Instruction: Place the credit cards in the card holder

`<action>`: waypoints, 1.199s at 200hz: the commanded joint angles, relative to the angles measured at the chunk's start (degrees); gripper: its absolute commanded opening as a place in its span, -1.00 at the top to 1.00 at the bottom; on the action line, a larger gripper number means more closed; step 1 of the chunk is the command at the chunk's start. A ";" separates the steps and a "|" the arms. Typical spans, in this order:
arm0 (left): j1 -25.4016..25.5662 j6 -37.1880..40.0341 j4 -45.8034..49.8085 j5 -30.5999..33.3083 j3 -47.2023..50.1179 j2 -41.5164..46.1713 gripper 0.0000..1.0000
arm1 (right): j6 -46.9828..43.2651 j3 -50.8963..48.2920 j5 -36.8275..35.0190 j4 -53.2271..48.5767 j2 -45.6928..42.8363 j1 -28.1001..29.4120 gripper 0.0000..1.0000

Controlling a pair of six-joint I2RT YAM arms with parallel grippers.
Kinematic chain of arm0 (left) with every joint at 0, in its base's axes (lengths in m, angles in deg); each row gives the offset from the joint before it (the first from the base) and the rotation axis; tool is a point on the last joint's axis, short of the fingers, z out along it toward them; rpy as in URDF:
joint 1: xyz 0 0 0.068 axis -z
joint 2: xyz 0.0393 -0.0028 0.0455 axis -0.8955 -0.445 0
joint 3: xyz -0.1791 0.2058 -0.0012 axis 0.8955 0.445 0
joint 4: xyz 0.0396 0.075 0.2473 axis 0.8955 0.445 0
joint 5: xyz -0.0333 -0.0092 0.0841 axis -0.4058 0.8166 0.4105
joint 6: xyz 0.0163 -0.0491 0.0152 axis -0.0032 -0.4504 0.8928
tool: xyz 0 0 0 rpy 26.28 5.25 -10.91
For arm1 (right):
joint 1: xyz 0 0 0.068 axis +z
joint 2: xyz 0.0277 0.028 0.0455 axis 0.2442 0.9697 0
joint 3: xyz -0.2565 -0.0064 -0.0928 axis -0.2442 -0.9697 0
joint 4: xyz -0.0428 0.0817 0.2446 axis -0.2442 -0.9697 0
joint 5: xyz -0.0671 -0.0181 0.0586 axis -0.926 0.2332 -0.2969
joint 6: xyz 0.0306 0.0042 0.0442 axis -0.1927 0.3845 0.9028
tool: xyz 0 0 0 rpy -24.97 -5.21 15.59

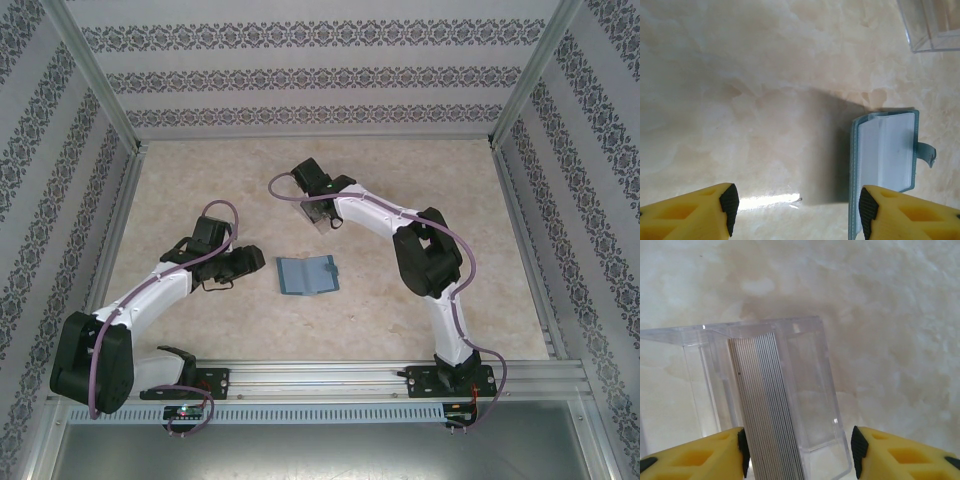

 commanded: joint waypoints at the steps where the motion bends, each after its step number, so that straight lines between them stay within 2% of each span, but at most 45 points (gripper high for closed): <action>1: -0.75 0.08 1.22 0.85 -0.16 0.12 -0.34 | 5.80 1.91 -6.28 -3.14 -0.03 -0.34 -0.01; 10: -0.71 0.12 1.32 0.43 -0.40 -0.23 -0.34 | 7.82 1.67 -6.38 -3.93 -0.38 -0.63 0.01; 31: -0.75 0.10 0.34 0.17 0.09 -0.41 -0.34 | 10.95 0.31 -2.39 -4.13 -1.64 -1.38 0.22; 54: -0.75 0.72 1.01 -0.50 -0.58 -0.93 -0.34 | 11.24 0.21 3.94 -4.01 -1.69 -2.91 0.21; 102: -0.70 0.88 0.66 -0.81 0.10 -0.40 -0.34 | 7.06 3.56 6.56 -5.98 1.28 -4.65 0.16; 130: -0.70 1.07 0.86 -0.61 0.27 0.08 -0.34 | 8.32 4.38 6.99 -7.94 1.44 -4.65 0.31; 158: -0.78 1.31 0.52 -0.56 0.48 0.66 -0.34 | 14.25 2.14 7.28 -8.41 -1.04 -4.41 0.38; 209: -0.79 2.13 -0.19 -1.26 0.74 0.11 -0.35 | 30.45 -4.73 3.10 -9.38 -6.00 -2.60 0.47; 228: -0.77 2.56 0.18 -2.15 0.38 -0.92 -0.35 | 35.13 -7.27 0.68 -8.66 -8.21 -1.93 0.45; 240: -0.76 2.56 -0.39 -2.57 0.77 -1.25 -0.35 | 36.95 -7.91 -0.09 -8.31 -8.78 -1.91 0.33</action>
